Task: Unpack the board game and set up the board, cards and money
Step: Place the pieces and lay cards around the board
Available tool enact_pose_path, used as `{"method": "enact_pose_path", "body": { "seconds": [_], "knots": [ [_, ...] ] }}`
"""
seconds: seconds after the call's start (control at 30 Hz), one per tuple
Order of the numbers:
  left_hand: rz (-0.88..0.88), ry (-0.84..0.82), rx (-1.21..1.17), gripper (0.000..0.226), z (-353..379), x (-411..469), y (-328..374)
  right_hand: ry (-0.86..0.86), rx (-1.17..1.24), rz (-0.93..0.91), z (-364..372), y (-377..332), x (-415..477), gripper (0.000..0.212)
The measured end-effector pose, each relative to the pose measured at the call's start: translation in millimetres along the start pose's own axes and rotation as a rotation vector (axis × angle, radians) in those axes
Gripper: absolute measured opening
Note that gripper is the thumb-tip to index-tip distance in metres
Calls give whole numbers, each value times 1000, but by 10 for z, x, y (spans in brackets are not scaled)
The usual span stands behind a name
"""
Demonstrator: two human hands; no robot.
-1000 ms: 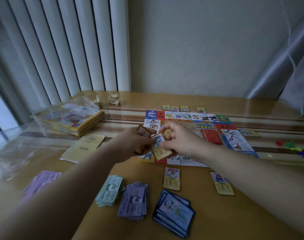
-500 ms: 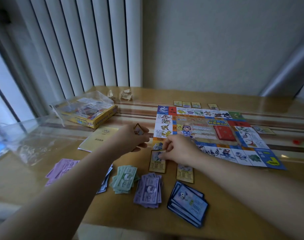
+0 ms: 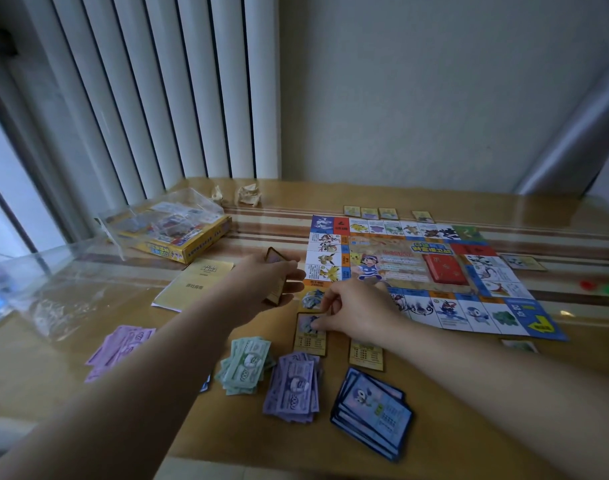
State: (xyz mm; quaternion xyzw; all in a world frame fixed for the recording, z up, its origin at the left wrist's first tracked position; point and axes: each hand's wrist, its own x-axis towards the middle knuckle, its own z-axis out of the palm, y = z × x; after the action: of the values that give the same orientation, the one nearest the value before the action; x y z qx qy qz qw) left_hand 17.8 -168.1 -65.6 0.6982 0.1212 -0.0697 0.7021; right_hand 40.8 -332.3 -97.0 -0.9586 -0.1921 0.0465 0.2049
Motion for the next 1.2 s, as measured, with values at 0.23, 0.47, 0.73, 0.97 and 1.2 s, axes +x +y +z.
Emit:
{"method": "enact_pose_path", "body": {
  "seconds": [0.23, 0.47, 0.73, 0.97, 1.2],
  "knots": [
    [-16, 6, -46, 15, -9, -26, -5, 65, -42, -62, -30, -38, -28, 30],
    [-16, 22, -57, 16, -23, -45, -2, -345, -40, -245, -198, -339, -314, 31],
    [-11, 20, -54, 14, -6, -84, -13, -330, -129, -192, -148, -415, -352, 40],
    [-17, 15, -53, 13, -3, -85, -23, -385, -54, -195, -124, -434, -349, 41],
    [-28, 0, -57, 13, 49, -65, -29, -392, 10, -190, -158, -413, -351, 38]
  ]
}}
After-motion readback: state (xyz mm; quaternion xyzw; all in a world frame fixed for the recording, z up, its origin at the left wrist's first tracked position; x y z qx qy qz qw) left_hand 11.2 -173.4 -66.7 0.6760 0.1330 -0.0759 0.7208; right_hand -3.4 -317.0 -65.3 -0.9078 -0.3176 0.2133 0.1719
